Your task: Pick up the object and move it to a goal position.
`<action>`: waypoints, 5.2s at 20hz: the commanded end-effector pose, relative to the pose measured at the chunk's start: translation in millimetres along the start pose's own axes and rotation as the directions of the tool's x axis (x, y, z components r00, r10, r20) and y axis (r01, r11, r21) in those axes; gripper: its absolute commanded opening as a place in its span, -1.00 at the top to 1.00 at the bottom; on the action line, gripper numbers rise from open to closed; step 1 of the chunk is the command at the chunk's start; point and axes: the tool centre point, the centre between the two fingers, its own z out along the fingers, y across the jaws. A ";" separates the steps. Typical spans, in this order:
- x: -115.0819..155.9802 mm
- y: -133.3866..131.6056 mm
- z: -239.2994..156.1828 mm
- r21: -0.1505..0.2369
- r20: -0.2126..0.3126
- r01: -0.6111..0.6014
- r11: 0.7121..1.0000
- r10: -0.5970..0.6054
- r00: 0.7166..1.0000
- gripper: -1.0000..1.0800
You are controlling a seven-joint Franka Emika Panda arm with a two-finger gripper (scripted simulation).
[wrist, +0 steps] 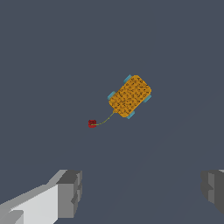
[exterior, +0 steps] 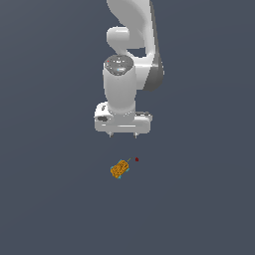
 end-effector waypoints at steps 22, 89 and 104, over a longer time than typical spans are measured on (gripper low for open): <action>11.1 4.0 0.6 -0.013 -0.024 -0.081 0.997 0.081 0.996 -0.92; 56.7 -4.9 163.2 -0.016 0.002 -0.707 0.707 0.707 0.708 1.00; 58.4 -22.7 96.5 -0.016 0.002 -0.707 0.708 0.707 0.708 1.00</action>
